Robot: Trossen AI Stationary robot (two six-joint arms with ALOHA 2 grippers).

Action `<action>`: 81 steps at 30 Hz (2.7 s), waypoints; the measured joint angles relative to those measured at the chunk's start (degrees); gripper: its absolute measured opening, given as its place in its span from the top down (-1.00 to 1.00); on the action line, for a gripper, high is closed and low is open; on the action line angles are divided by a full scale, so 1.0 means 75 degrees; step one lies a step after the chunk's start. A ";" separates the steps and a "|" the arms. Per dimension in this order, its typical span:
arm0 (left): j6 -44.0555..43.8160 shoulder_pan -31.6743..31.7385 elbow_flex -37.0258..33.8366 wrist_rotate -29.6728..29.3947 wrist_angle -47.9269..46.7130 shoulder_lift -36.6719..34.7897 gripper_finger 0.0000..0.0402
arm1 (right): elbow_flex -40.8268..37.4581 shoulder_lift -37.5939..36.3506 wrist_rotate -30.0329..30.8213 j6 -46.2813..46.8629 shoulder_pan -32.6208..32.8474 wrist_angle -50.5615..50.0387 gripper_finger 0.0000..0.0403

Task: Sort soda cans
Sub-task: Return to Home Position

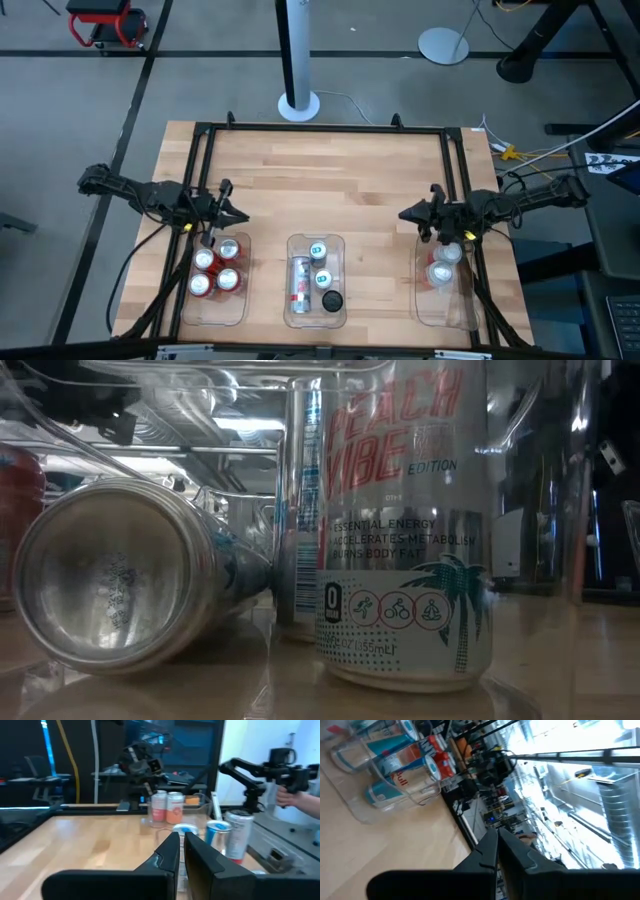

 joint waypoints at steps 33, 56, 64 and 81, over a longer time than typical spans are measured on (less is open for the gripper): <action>-0.0038 0.1123 -0.1077 0.0381 -0.0290 -0.1425 0.90 | -0.0715 -0.2402 0.0617 -0.0670 0.0006 -0.1700 0.93; -0.0056 0.1123 -0.1078 0.0347 -0.0304 -0.1426 0.90 | -0.0723 -0.2393 0.0650 -0.0670 0.0006 -0.1702 0.93; -0.0056 0.1123 -0.1079 0.0347 -0.0304 -0.1426 0.90 | -0.0726 -0.2393 0.0653 -0.0670 0.0008 -0.1705 0.93; -0.0056 0.1123 -0.1080 0.0347 -0.0307 -0.1426 0.90 | -0.0726 -0.2393 0.0653 -0.0667 0.0006 -0.1708 0.93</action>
